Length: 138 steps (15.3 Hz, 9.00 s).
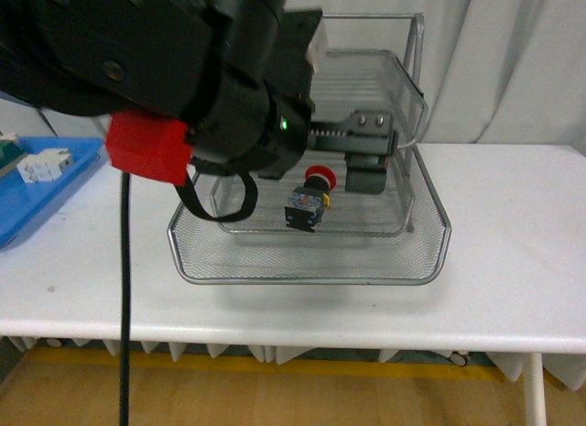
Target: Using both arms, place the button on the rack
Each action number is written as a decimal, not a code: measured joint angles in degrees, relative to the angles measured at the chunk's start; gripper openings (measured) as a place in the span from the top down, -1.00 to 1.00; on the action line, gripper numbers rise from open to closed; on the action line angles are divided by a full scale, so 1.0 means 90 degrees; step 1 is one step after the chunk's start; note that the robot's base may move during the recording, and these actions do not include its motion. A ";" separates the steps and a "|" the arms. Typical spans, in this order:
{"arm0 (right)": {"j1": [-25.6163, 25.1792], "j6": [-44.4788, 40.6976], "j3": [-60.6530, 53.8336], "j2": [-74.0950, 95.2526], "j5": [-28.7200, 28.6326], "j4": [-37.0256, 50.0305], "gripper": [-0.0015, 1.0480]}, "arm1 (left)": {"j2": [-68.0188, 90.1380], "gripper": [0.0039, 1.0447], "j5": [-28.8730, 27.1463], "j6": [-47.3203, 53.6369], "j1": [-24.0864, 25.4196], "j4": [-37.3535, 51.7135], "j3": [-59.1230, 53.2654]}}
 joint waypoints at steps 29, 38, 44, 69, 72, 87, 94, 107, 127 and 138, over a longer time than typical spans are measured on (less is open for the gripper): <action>0.0000 0.0000 0.0000 0.0000 -0.0005 0.0000 -0.87 | -1.0542 0.97 0.0413 0.0903 0.3128 0.0316 -0.7283; 0.0000 0.0000 0.0000 -0.0002 -0.0007 0.0002 -0.87 | -1.2021 0.97 0.0410 0.0906 0.3128 -0.1270 -0.7283; 0.0000 0.0000 0.0000 0.0000 -0.0007 0.0002 -0.87 | -1.2021 0.84 0.0410 0.0901 0.3128 -0.1253 -0.7281; 0.3509 0.1637 0.5697 1.1613 -0.0908 0.0248 0.96 | -1.2021 -0.88 0.0410 0.0920 0.3128 -0.1251 -0.7281; 0.3492 0.1938 0.6125 1.2240 -0.0554 0.0306 0.97 | -1.2021 -0.88 0.0410 0.0920 0.3128 -0.1251 -0.7281; 0.2472 0.1904 0.8835 1.3809 0.0017 -0.0299 0.97 | -1.2021 -0.88 0.0410 0.0920 0.3128 -0.1248 -0.7281; 0.1989 0.1836 1.0460 1.4651 0.0087 -0.1222 0.97 | -1.2021 -0.88 0.0410 0.0920 0.3128 -0.1251 -0.7281; 0.1710 0.3177 0.5170 0.9913 -0.1333 0.1396 0.97 | -1.2021 -0.88 0.0410 0.0920 0.3128 -0.1253 -0.7281; 0.0000 0.0024 -0.0002 0.1688 -0.0012 0.1712 0.97 | -1.2021 -0.88 0.0410 0.0920 0.3128 -0.1251 -0.7281; 0.0000 0.0024 0.0000 0.0005 -0.0010 -0.0012 0.97 | -1.2021 -0.88 0.0413 0.0923 0.3128 -0.1251 -0.7281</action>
